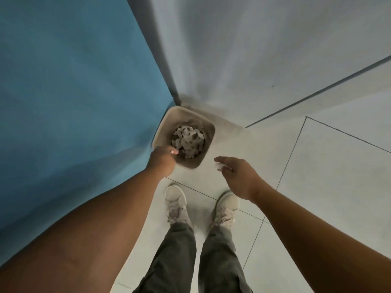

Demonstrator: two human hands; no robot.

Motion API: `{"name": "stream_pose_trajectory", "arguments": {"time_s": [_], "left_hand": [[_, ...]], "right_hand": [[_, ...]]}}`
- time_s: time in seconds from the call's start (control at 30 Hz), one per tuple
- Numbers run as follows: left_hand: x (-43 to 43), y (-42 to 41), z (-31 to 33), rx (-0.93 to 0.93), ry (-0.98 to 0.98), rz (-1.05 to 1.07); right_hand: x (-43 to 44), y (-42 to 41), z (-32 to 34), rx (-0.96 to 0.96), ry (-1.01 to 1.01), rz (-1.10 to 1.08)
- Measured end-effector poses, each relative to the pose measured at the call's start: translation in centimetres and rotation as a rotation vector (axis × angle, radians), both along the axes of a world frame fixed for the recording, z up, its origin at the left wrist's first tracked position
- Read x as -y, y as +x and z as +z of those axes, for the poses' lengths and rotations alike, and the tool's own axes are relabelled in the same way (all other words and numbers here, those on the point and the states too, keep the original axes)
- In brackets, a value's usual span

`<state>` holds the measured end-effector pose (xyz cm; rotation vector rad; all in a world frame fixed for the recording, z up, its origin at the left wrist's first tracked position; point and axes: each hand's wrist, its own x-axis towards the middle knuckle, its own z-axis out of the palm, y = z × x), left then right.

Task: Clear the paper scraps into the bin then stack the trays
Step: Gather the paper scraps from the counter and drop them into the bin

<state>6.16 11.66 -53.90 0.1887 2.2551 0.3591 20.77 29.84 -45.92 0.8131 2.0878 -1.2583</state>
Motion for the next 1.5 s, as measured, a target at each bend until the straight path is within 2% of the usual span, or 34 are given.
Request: {"name": "stream_pose_trajectory", "arguments": {"time_s": [0.17,0.3,0.47,0.7,0.8,1.07,1.3,1.5], "left_hand": [[-2.8,-0.8,-4.1,-0.051,0.052,0.039],[-3.8,-0.8,-6.2,-0.054,0.024,0.058],[-2.8,-1.2,-6.0,-0.076,0.054,-0.022],[-0.1,-1.6,-3.8,-0.240,0.080,0.079],[0.7,-1.1,-4.0,-0.284,0.115,0.090],[1.3,0.4,-5.1,-0.277,0.174,0.091],[0.6,0.3,-2.0,-0.283,0.172,0.073],[-1.8,0.2,5.8,-0.306,0.206,0.018]], "right_hand": [[-0.9,2.2,-4.2,0.071,-0.014,-0.063],[-0.8,2.1,-6.6,0.052,0.013,-0.107],[0.0,0.0,-7.4,-0.037,0.105,-0.203],[1.5,-3.1,-8.2,-0.083,0.072,-0.373],[2.5,-4.5,-9.3,-0.075,0.063,-0.357],[4.3,-8.6,-11.7,-0.085,0.111,-0.143],[2.8,-6.1,-7.8,-0.126,0.167,-0.190],[1.4,-3.9,0.1,-0.129,0.199,-0.157]]}}
